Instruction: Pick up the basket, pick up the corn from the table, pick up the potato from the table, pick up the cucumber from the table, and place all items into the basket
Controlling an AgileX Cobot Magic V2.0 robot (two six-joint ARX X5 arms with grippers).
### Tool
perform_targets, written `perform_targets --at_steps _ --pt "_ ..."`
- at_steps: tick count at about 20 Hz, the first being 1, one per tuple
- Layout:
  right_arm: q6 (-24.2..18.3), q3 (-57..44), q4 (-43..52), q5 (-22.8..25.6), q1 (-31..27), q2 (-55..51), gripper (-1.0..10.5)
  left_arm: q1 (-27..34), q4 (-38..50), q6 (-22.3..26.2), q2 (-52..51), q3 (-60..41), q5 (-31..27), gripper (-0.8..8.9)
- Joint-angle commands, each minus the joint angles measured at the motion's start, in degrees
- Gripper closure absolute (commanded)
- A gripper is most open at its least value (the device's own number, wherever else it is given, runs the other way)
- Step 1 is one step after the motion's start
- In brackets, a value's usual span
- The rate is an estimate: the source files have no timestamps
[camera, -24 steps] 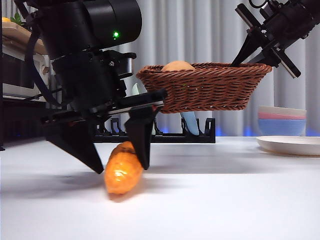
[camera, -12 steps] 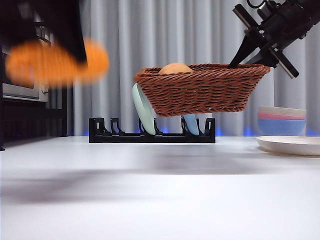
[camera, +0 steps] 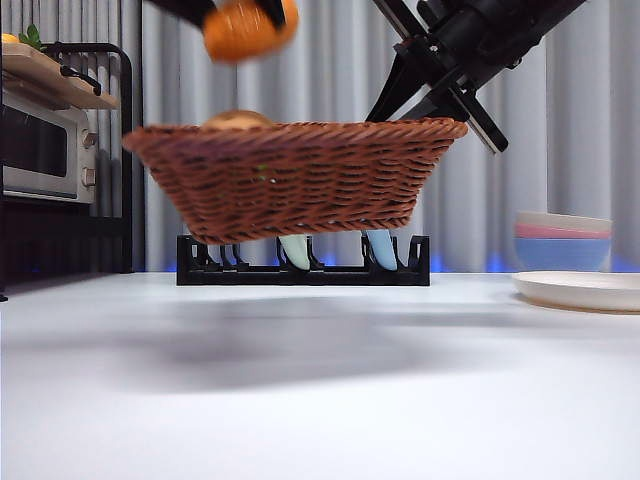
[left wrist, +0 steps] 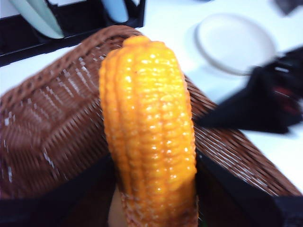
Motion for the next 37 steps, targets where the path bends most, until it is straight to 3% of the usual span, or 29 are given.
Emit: perform_targets --at_steps 1,5,7,8,12,14,17,25,29,31,34,35,37 --pt "0.1 0.3 0.4 -0.5 0.3 0.1 9.6 2.3 -0.5 2.4 5.7 2.9 -0.1 8.22" --pt "0.1 0.3 -0.6 -0.5 0.3 0.1 9.6 4.7 -0.9 2.3 11.3 4.0 4.0 7.73" --pt "0.1 0.3 -0.6 -0.5 0.3 0.1 9.6 4.9 -1.6 2.2 13.0 4.0 6.0 3.44" --pt "0.1 0.3 -0.7 -0.5 0.3 0.1 9.6 4.9 -2.1 2.2 13.7 4.0 5.8 2.14" --pt "0.3 0.3 -0.9 0.1 0.2 0.1 9.6 4.9 -3.1 2.2 13.6 4.5 5.8 2.16" --pt "0.3 0.3 -1.4 4.3 0.2 0.1 9.6 4.9 -5.4 2.3 11.8 6.6 5.8 2.16" --pt "0.5 0.3 -1.4 5.4 0.2 1.5 9.6 5.0 -10.1 3.7 7.0 11.6 5.8 2.17" --pt "9.9 0.2 2.6 9.5 0.2 11.3 9.6 5.2 -13.0 5.2 -8.1 17.8 5.6 2.17" --pt "9.6 0.2 0.7 13.6 0.2 13.7 9.6 5.2 -13.9 5.7 -10.6 17.8 4.1 2.17" --pt "8.6 0.2 -2.2 14.3 0.2 13.9 9.1 5.2 -15.1 6.8 -10.5 17.8 2.5 2.17" --pt "5.8 0.2 -5.0 14.3 -0.7 13.4 5.1 5.2 -15.3 7.0 -10.3 17.8 1.3 2.17" --pt "5.0 0.2 -5.3 14.4 -0.9 13.0 4.4 5.2 -15.3 7.0 -10.3 17.8 1.2 2.17" --pt "4.1 0.2 -5.2 14.5 -1.5 11.4 4.4 5.2 -15.4 7.4 -10.3 17.8 0.8 2.18"
